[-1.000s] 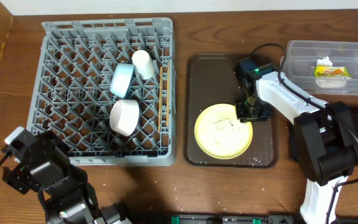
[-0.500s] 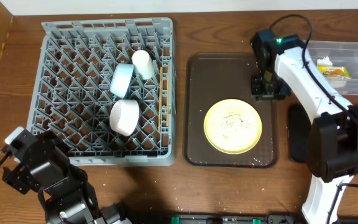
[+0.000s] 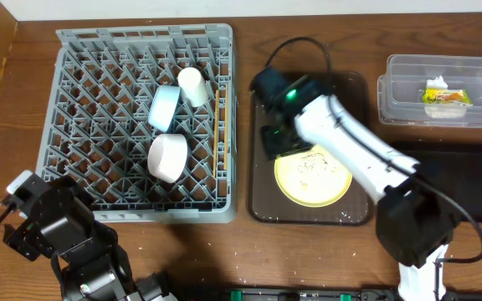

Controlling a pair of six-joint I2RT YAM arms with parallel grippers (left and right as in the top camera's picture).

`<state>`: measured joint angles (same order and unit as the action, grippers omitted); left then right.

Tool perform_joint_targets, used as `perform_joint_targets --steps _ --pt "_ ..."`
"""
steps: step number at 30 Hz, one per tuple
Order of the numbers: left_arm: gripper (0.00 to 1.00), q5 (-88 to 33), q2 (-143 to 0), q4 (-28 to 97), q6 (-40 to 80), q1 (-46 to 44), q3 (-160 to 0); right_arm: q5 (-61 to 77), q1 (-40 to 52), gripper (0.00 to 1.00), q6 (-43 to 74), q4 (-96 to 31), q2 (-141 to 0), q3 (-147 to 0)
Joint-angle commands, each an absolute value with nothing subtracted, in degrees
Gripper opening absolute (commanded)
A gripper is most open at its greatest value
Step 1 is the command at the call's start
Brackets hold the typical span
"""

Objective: Sort waste into correct bins and load items into the dishwasher
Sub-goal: 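Move right gripper to the yellow plate and grip its edge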

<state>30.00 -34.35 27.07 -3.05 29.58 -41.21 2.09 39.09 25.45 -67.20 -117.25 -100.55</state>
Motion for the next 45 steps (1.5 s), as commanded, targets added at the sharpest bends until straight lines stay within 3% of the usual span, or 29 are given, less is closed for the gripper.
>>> perform_joint_targets --steps 1,6,17,38,45 --pt "0.94 30.70 -34.26 27.22 -3.42 29.78 -42.50 -6.24 42.19 0.52 43.16 -59.22 -116.40 -96.55" --pt "0.94 30.70 -34.26 27.22 -3.42 29.78 -42.50 -7.11 42.13 0.51 51.77 -53.06 -117.43 -95.64" --pt "0.94 30.70 -34.26 27.22 -3.42 29.78 -42.50 -13.98 43.97 0.44 69.49 -55.27 -118.91 -93.65" --pt "0.94 30.70 -34.26 27.22 -3.40 29.78 -42.50 -11.49 44.34 0.36 70.37 -51.59 -127.63 -93.21" --pt "0.94 30.70 -34.26 27.22 -3.42 29.78 -42.50 -10.70 45.06 0.20 68.82 -51.62 -128.62 -93.21"
